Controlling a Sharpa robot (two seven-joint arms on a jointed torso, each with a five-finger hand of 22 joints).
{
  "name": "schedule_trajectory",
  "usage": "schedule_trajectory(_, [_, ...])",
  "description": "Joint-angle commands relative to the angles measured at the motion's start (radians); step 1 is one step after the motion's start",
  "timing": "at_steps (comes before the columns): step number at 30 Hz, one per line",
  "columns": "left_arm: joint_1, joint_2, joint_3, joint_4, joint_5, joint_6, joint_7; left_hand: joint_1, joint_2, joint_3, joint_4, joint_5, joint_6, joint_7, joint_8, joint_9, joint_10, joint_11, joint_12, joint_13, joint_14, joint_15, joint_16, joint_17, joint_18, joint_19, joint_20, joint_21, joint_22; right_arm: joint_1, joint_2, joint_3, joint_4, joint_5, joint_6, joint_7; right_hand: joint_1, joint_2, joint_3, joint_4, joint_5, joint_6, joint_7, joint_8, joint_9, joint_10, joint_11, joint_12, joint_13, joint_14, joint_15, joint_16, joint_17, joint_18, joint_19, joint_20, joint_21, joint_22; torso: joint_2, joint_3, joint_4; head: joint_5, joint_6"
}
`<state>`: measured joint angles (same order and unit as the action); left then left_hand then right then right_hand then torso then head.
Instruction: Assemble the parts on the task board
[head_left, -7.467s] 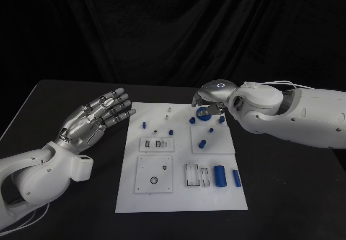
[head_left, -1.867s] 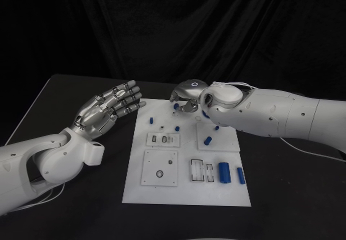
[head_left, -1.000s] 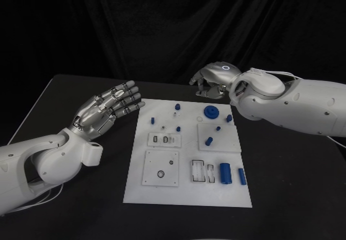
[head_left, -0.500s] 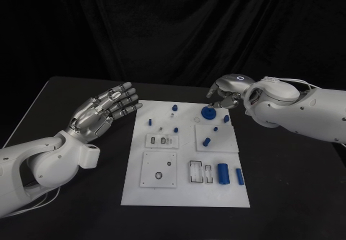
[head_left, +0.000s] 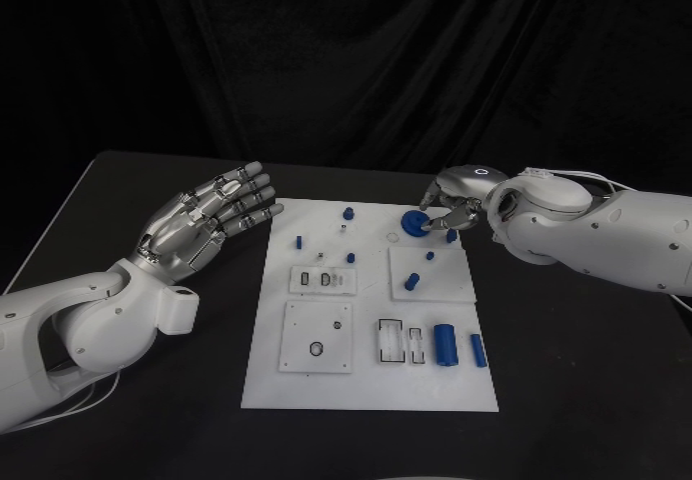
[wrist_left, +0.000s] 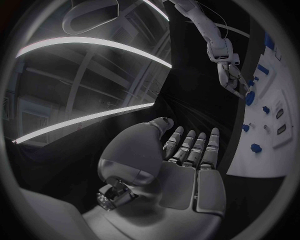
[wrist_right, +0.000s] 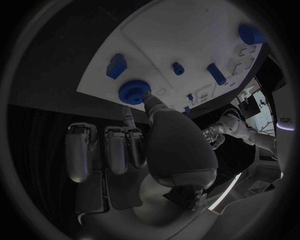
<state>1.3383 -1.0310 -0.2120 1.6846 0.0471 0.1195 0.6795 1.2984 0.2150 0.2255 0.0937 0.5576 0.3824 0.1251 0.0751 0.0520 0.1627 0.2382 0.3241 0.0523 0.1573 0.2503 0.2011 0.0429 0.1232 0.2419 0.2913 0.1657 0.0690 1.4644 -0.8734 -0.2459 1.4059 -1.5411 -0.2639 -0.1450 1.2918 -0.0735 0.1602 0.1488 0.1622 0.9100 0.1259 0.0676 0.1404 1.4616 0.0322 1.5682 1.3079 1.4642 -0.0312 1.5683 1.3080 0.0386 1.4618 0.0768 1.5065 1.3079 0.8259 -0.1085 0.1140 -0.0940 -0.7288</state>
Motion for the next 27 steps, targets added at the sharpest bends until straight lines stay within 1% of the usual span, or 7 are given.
schedule_trajectory(1, [0.0, 0.002, 0.001, 0.001, 0.004, 0.012, 0.119, -0.01, 0.003, 0.007, 0.0, 0.0, 0.001, 0.003, 0.006, 0.001, 0.003, 0.006, 0.006, 0.001, -0.004, 0.001, 0.002, 0.0, -0.017, -0.002, 0.002, -0.003, -0.001, -0.005, 0.002, 0.001, -0.006, 0.003, 0.021, -0.029, 0.004, 0.002, -0.002, -0.006, 0.007, -0.013, 0.0, -0.005, -0.003, 0.109, 0.002, 0.003, 0.263, 0.107, 0.002, 0.002, 0.263, -0.011, 0.044, 0.003, 0.003, 0.172, 0.0, -0.0003, 0.0001, -0.002, 0.001])
schedule_trajectory(6, [0.0, 0.003, 0.001, 0.0, 0.004, 0.013, 0.119, -0.01, 0.003, 0.007, 0.0, 0.0, 0.001, 0.003, 0.006, 0.001, 0.003, 0.006, 0.006, 0.001, -0.004, 0.001, 0.002, 0.0, -0.017, -0.002, 0.002, -0.003, -0.001, -0.007, 0.005, 0.0, -0.011, 0.003, 0.015, -0.026, 0.017, 0.006, 0.0, -0.017, 0.025, -0.038, 0.003, -0.005, -0.014, 0.109, 0.004, 0.003, 0.263, 0.107, 0.003, 0.002, 0.263, -0.007, 0.035, 0.004, -0.006, 0.162, 0.0, -0.0005, -0.0004, -0.001, 0.002])
schedule_trajectory(8, [0.0, 0.003, 0.001, -0.001, 0.004, 0.013, 0.118, -0.011, 0.003, 0.01, 0.0, 0.001, 0.0, 0.003, 0.006, 0.001, 0.003, 0.007, 0.006, 0.001, -0.005, 0.0, 0.002, -0.001, -0.017, -0.002, 0.002, -0.004, -0.001, -0.008, 0.006, 0.0, -0.012, 0.003, 0.013, -0.024, 0.022, 0.01, 0.003, -0.023, 0.052, -0.042, 0.003, -0.003, -0.018, 0.109, 0.004, 0.003, 0.263, 0.107, 0.003, 0.002, 0.263, -0.007, 0.034, 0.005, -0.007, 0.161, 0.0, -0.0005, -0.0005, -0.001, 0.002])
schedule_trajectory(9, [0.0, 0.003, 0.001, -0.001, 0.004, 0.013, 0.118, -0.011, 0.003, 0.01, 0.0, 0.001, 0.0, 0.003, 0.006, 0.001, 0.003, 0.007, 0.006, 0.001, -0.005, 0.0, 0.002, -0.001, -0.017, -0.002, 0.002, -0.004, -0.001, -0.008, 0.008, 0.0, -0.013, 0.003, 0.012, -0.022, 0.023, 0.013, 0.005, -0.026, 0.078, -0.042, 0.004, -0.001, -0.021, 0.109, 0.004, 0.003, 0.263, 0.107, 0.003, 0.002, 0.263, -0.007, 0.033, 0.005, -0.008, 0.16, -0.001, -0.0006, -0.0005, -0.001, 0.001])
schedule_trajectory(12, [0.0, 0.003, 0.001, -0.002, 0.004, 0.014, 0.117, -0.011, 0.003, 0.011, 0.0, 0.001, 0.0, 0.003, 0.006, 0.001, 0.003, 0.007, 0.007, 0.001, -0.005, 0.0, 0.002, -0.001, -0.017, -0.003, 0.002, -0.004, -0.001, -0.009, 0.012, 0.001, -0.016, 0.003, 0.01, -0.017, 0.023, 0.016, 0.007, -0.028, 0.096, -0.039, 0.003, 0.001, -0.023, 0.109, 0.004, 0.003, 0.263, 0.107, 0.003, 0.002, 0.263, -0.006, 0.032, 0.005, -0.01, 0.158, -0.001, -0.0008, 0.0001, -0.002, 0.001])
schedule_trajectory(15, [0.0, 0.004, 0.001, -0.004, 0.004, 0.015, 0.116, -0.011, 0.003, 0.011, 0.0, 0.001, 0.0, 0.003, 0.006, 0.001, 0.003, 0.007, 0.007, 0.001, -0.005, 0.0, 0.002, -0.001, -0.017, -0.003, 0.002, -0.004, -0.001, -0.009, 0.016, 0.001, -0.017, 0.003, 0.009, -0.014, 0.023, 0.017, 0.01, -0.029, 0.115, -0.036, 0.002, 0.002, -0.024, 0.109, 0.003, 0.003, 0.263, 0.107, 0.002, 0.002, 0.263, -0.005, 0.031, 0.004, -0.011, 0.157, 0.0, -0.0001, 0.0, -0.002, 0.001])
schedule_trajectory(27, [-0.001, 0.008, 0.001, -0.01, 0.004, 0.021, 0.112, -0.013, 0.003, 0.014, 0.0, 0.001, 0.0, 0.004, 0.006, 0.001, 0.003, 0.009, 0.008, 0.001, -0.006, 0.001, 0.002, -0.001, -0.018, -0.003, 0.002, -0.004, -0.002, -0.016, 0.033, 0.001, -0.036, 0.003, 0.012, -0.006, 0.008, 0.019, 0.008, -0.022, 0.122, -0.023, 0.005, 0.007, -0.024, 0.109, 0.006, 0.003, 0.263, 0.107, 0.004, 0.002, 0.263, -0.004, 0.027, 0.005, -0.016, 0.152, 0.0, -0.0002, -0.0001, -0.003, -0.002])
